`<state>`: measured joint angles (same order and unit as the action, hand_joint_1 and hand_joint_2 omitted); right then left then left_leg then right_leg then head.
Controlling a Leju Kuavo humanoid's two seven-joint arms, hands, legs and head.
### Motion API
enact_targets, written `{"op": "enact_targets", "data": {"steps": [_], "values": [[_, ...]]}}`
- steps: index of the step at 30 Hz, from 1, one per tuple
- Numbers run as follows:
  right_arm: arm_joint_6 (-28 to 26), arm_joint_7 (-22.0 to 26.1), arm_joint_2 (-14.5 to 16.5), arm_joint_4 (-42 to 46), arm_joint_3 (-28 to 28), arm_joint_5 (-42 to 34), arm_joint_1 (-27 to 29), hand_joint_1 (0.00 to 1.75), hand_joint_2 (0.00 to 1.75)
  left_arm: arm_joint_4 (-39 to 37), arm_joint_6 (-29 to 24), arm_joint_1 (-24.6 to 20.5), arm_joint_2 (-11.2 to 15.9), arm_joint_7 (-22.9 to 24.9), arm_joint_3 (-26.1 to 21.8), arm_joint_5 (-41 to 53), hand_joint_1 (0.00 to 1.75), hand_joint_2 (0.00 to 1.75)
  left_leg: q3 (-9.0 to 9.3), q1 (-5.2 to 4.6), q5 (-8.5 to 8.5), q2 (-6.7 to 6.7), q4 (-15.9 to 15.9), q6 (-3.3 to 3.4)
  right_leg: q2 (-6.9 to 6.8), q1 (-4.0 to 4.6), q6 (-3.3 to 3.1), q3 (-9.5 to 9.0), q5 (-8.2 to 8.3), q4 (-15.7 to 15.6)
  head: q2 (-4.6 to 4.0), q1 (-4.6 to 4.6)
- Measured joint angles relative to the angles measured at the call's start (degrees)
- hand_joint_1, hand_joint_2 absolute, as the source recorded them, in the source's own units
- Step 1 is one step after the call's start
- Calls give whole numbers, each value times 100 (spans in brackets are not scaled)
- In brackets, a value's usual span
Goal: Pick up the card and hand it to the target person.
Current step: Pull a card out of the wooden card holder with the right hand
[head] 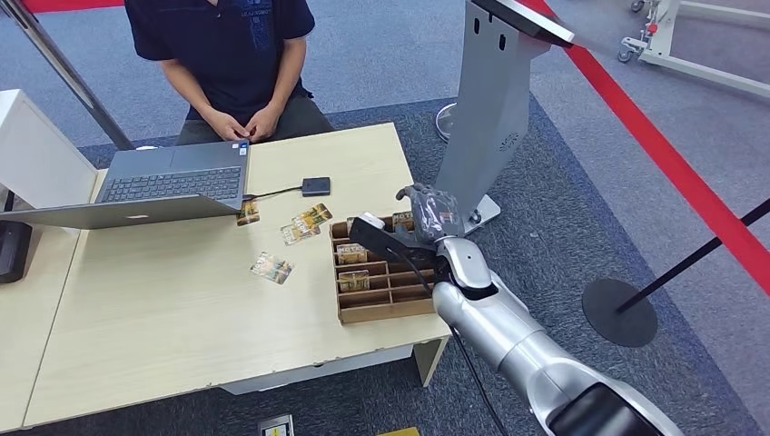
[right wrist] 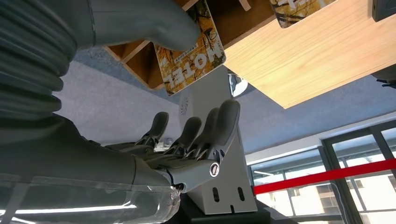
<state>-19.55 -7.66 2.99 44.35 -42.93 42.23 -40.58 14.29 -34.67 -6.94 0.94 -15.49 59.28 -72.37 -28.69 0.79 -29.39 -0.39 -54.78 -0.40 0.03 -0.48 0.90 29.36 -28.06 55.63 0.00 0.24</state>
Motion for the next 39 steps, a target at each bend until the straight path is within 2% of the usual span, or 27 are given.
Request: {"op": "enact_targets", "data": {"steps": [25, 32, 36, 39], "values": [[136, -107, 49, -98, -80, 144, -51, 87, 175, 0, -61, 0, 0, 7, 0, -9, 0, 0, 0, 0, 0, 0, 0, 0, 0, 0, 0, 0, 0, 0, 0, 1], [173, -133, 66, -145, -87, 180, -69, 96, 175, 0, -68, 0, 0, 29, 0, -9, 0, 0, 0, 0, 0, 0, 0, 0, 0, 0, 0, 0, 0, 0, 0, 0], [194, -162, 80, -173, -88, 192, -84, 112, 175, 0, -68, 0, 0, 26, 0, -9, 0, 0, -1, 0, 0, 0, 0, 0, 0, 0, 0, 1, 0, 0, 0, 0], [193, -174, 87, -201, -95, 207, -109, 117, 175, -1, -68, -1, 0, 26, 0, -9, 0, 0, -1, 0, 0, 1, 0, 0, 0, 0, 0, 2, 0, 0, 0, 0]]}}
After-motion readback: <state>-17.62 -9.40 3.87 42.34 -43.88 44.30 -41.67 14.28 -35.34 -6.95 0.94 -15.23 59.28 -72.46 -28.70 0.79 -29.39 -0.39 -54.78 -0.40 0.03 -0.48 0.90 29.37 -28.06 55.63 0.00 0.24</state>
